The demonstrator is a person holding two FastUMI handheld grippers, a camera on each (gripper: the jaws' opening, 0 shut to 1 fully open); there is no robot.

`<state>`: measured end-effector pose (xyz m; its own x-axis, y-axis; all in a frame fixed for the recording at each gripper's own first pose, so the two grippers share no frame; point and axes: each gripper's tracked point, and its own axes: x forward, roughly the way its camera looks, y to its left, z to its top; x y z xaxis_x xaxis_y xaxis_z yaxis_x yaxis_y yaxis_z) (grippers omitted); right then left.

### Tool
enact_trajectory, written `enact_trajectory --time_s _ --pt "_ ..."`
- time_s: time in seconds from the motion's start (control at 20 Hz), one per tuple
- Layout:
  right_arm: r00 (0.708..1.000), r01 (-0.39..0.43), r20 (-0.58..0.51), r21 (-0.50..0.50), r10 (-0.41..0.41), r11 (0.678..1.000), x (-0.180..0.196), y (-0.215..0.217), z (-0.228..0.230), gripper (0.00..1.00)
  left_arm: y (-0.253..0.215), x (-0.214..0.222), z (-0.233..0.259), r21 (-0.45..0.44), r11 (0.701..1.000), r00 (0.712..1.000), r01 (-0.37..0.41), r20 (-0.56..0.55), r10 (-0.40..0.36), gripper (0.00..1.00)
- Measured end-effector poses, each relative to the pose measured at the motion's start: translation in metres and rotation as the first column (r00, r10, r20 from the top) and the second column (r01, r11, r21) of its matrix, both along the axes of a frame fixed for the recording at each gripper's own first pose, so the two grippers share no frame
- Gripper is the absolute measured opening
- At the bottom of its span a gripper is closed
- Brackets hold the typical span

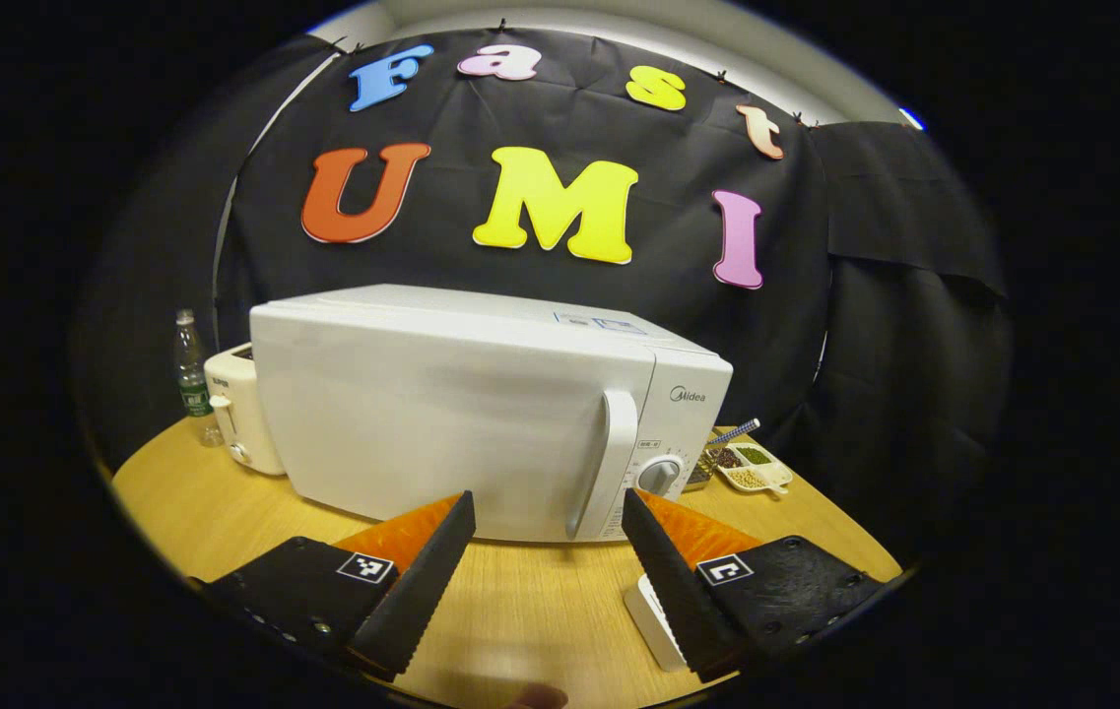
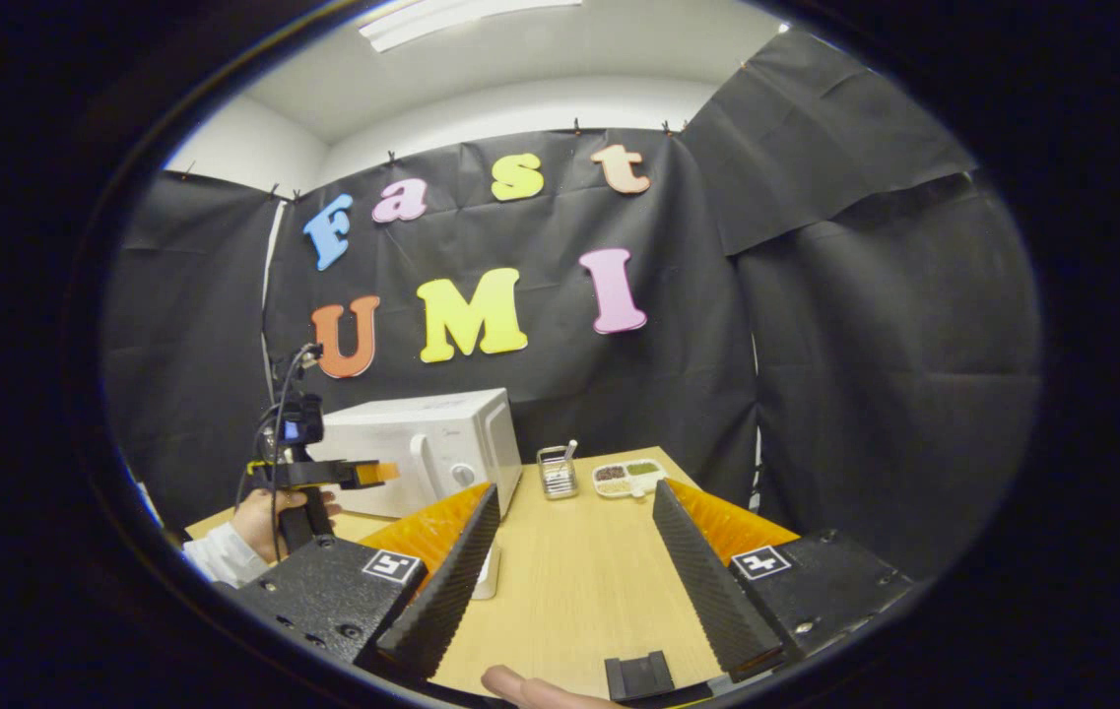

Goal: Open the microwave oven with the left hand, put the food in, and close the microwave oven.

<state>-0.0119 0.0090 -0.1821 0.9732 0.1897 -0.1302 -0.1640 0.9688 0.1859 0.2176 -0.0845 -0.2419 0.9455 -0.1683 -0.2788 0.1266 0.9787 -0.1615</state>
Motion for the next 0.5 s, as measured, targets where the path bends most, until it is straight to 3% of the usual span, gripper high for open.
enact_trajectory --time_s 0.1,0.5 --pt "1.000 0.001 0.000 -0.014 -0.001 1.000 -0.002 0.006 0.005 1.00 0.012 -0.019 0.011 0.041 0.999 1.000 -0.024 0.018 0.023 0.93" --pt "1.000 0.023 -0.019 -0.086 -0.025 0.996 0.009 0.015 0.019 1.00 0.045 -0.099 0.074 0.025 0.999 0.998 -0.031 0.062 0.029 0.93"
